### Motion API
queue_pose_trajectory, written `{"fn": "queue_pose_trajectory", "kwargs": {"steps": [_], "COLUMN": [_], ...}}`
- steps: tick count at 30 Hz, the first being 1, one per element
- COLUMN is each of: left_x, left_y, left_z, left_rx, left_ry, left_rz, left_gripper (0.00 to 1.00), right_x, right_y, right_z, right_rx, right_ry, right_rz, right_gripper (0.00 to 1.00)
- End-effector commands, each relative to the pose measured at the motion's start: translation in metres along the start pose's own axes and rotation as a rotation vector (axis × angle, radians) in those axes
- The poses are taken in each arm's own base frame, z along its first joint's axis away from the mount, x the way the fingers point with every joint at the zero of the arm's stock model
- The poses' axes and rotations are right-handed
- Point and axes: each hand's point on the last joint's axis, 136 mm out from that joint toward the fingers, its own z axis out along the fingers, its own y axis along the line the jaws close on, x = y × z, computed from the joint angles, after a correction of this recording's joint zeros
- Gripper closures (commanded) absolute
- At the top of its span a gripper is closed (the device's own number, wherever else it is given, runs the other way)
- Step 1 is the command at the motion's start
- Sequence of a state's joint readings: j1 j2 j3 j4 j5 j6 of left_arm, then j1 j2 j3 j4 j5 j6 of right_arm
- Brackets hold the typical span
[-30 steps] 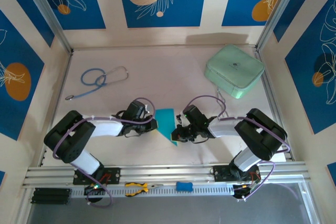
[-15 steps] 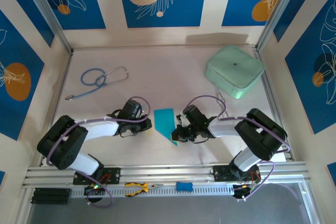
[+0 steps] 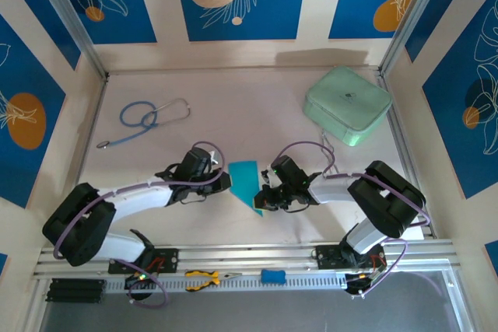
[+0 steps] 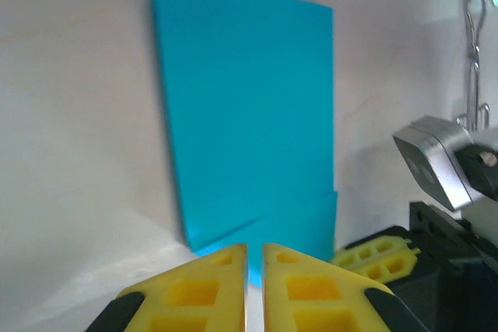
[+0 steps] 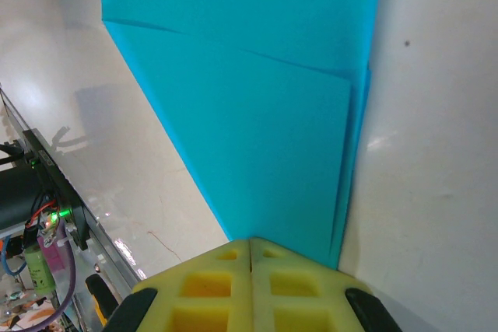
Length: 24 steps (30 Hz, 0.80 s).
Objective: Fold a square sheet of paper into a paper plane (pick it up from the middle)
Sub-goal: Fold the paper at the center of the table.
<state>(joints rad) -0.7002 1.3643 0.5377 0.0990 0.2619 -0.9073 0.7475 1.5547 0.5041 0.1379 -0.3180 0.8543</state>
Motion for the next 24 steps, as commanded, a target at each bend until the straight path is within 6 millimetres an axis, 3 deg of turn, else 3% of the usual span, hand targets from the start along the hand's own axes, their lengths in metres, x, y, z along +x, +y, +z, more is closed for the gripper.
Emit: {"fn": "queue_pose_trajectory", "kwargs": {"steps": [1,7,12,19,24], "left_x": [0.007,0.017,0.022,0.037,0.048], "left_y": [-0.018,-0.024,-0.013,0.030,0.047], "left_z": [0.012,0.031,0.041,0.046,0.052], "left_rx": [0.055,0.098,0.067,-0.105,-0.156], "left_ry": [0.030,0.068,0.090,0.130,0.166], "left_rz": [0.017,0.035,0.025,-0.026,-0.046], "left_gripper": [0.86,0.86,0.85,0.89,0.92], "right_x": [0.028,0.028,0.027,0.024,0.031], "right_y": [-0.048,-0.048,-0.045,-0.030,-0.018], "right_z": [0.001,-0.001,-0.002,-0.005,-0.012], "right_rx": [0.175,0.179,0.176,0.128,0.100], "right_ry": [0.078,0.076,0.072,0.058,0.060], "right_rz": [0.102,0.104,0.096,0.046,0.006], "right_gripper": [0.97,0.97,0.97,0.96,0.94]}}
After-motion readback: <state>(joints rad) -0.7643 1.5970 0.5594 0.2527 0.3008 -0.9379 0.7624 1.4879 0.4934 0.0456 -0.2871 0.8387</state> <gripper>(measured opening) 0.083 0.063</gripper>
